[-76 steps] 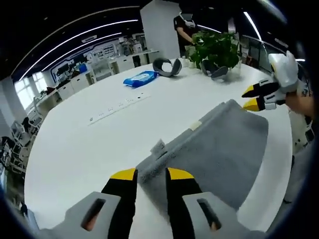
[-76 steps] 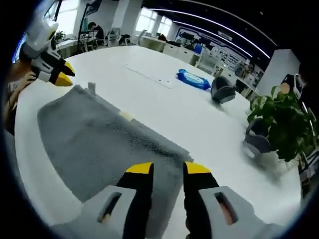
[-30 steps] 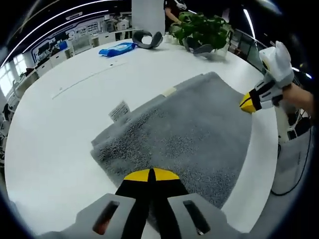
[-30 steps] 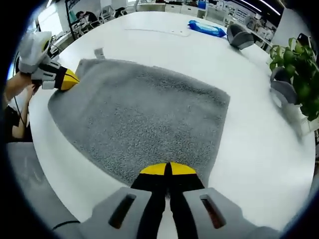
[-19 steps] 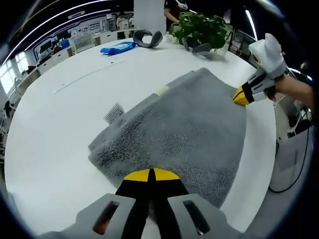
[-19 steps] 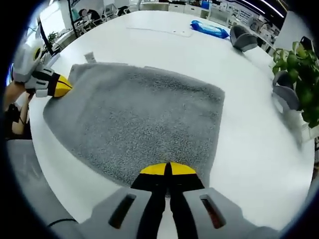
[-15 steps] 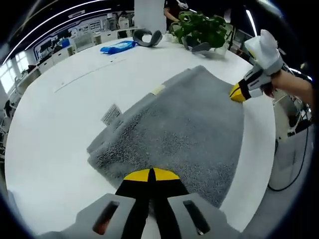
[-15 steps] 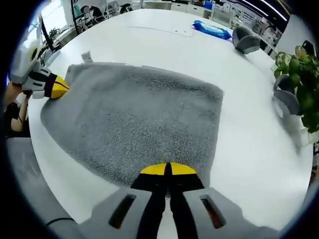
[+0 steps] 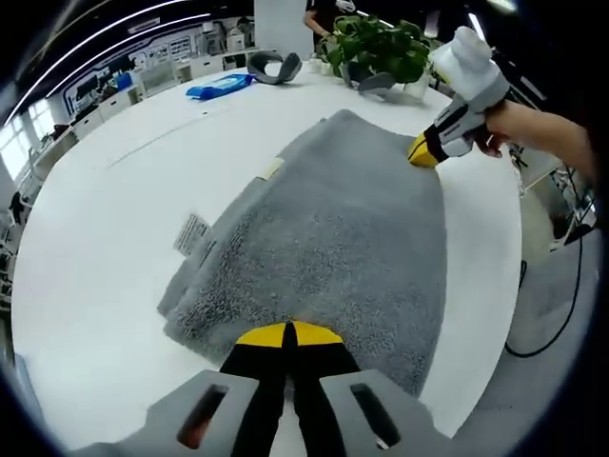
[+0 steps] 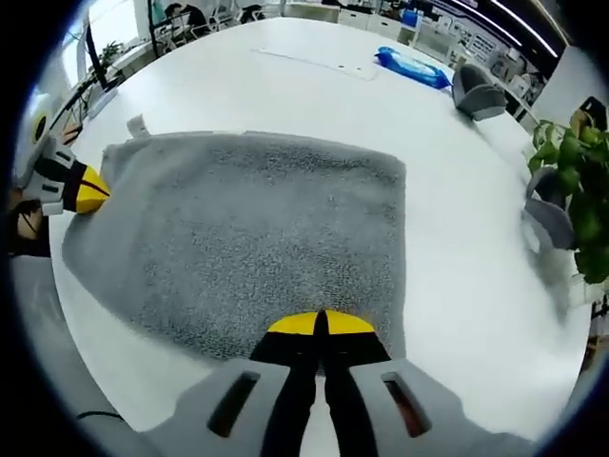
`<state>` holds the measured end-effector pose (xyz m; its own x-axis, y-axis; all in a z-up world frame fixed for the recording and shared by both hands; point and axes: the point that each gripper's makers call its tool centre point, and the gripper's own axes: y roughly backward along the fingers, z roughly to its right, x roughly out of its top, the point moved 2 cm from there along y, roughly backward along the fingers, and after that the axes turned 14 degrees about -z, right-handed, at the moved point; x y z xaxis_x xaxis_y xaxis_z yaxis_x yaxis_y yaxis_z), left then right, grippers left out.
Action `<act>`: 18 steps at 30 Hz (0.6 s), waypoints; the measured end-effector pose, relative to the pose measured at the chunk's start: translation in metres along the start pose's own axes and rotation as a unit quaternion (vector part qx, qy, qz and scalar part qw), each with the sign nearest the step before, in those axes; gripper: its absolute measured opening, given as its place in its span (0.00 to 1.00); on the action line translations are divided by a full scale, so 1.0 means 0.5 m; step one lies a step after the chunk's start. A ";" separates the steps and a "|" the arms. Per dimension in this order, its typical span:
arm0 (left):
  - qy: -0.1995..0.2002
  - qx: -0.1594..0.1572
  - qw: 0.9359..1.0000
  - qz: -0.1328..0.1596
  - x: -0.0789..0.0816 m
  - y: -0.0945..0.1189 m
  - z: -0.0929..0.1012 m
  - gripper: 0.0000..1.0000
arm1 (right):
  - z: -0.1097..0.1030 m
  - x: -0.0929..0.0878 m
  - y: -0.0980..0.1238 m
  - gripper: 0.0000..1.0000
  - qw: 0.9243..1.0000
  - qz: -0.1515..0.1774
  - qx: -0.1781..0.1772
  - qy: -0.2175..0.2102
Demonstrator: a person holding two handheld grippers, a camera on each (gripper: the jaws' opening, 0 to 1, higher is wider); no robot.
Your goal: Fold the towel on the table until its edges align and the towel forms a compact rectangular stack.
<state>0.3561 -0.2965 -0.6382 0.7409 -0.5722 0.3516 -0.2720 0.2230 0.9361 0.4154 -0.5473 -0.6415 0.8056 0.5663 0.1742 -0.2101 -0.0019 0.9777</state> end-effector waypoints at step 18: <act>-0.047 -0.023 0.998 -0.027 -0.014 0.004 0.097 0.00 | 0.041 0.082 -0.020 0.00 0.991 -0.011 -0.093 0.096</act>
<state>0.3209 -0.3304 -0.6383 0.6924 -0.6554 0.3018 -0.2026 0.2249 0.9531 0.4620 -0.5408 -0.6417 0.6945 0.7110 0.1103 -0.3071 0.1543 0.9391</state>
